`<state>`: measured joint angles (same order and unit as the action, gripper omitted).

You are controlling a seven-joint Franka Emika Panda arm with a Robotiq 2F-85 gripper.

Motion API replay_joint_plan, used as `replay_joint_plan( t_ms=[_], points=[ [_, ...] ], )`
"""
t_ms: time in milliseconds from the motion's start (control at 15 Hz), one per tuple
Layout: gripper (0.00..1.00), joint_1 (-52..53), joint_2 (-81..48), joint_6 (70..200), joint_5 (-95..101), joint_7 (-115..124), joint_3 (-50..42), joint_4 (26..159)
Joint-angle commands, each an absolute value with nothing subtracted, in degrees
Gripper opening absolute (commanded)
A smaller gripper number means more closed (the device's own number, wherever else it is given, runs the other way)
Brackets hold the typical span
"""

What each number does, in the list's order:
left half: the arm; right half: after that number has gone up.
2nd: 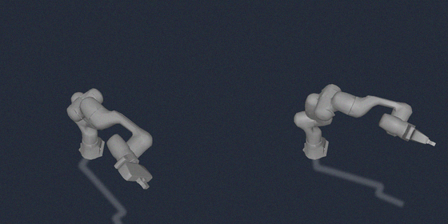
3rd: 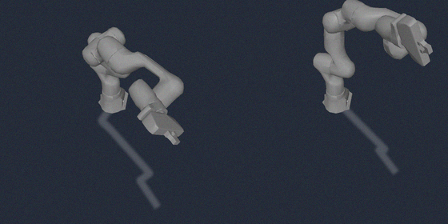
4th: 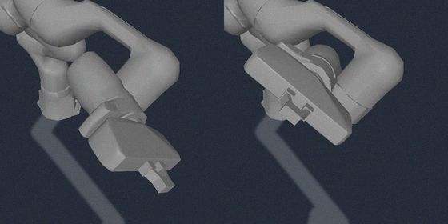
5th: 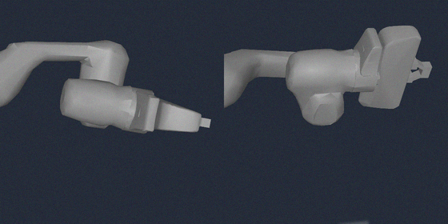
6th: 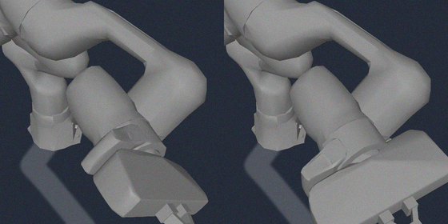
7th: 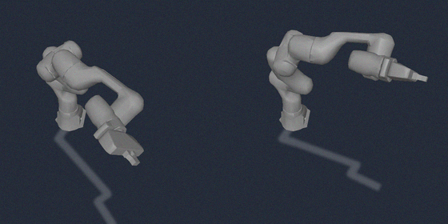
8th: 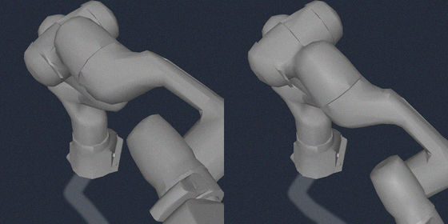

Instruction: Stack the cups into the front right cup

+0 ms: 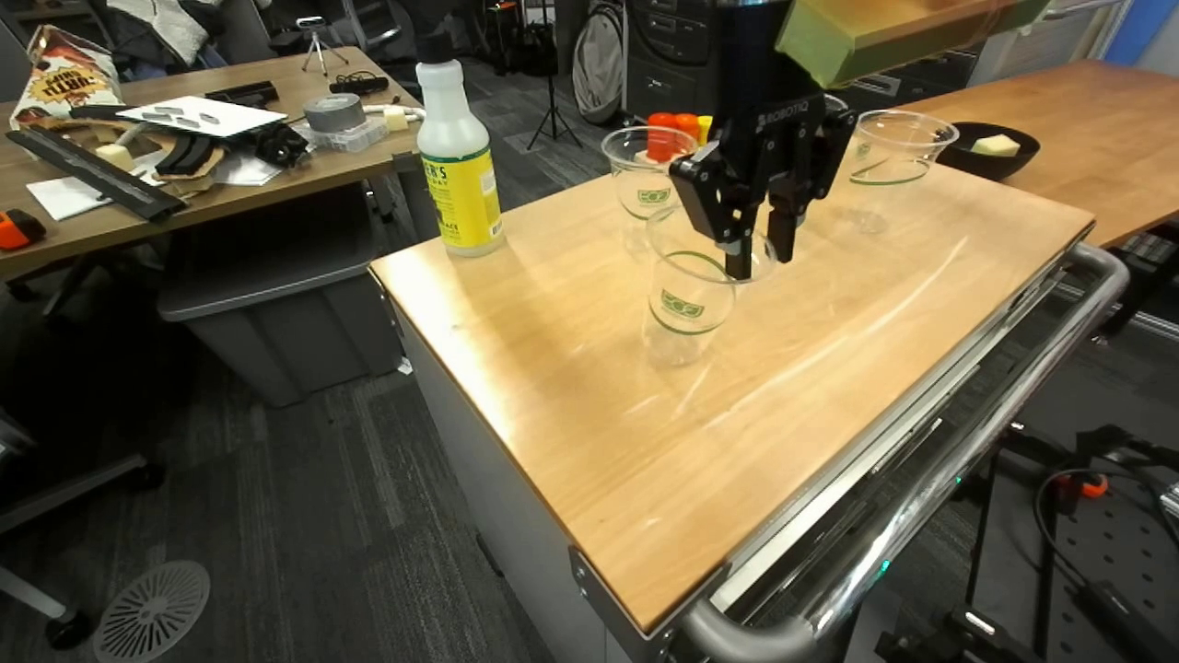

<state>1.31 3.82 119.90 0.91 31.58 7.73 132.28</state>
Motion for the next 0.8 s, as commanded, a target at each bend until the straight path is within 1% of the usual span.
replay_joint_plan(
  t_ms=[0,67,133,333,467,733],
  points=[
    [0.11,1.96,2.28,119.48,-1.19,31.86,6.42,129.73],
    [0.04,1.89,1.94,119.45,-1.58,31.84,6.17,129.25],
    [0.00,1.83,1.72,119.02,-2.49,31.61,5.88,128.58],
    [0.00,1.66,1.35,117.71,-5.47,31.05,5.16,126.66],
    [0.02,1.62,1.28,116.57,-7.33,30.26,4.64,125.92],
    [0.02,0.99,2.14,109.88,-11.99,30.59,3.15,123.13]
  ],
)
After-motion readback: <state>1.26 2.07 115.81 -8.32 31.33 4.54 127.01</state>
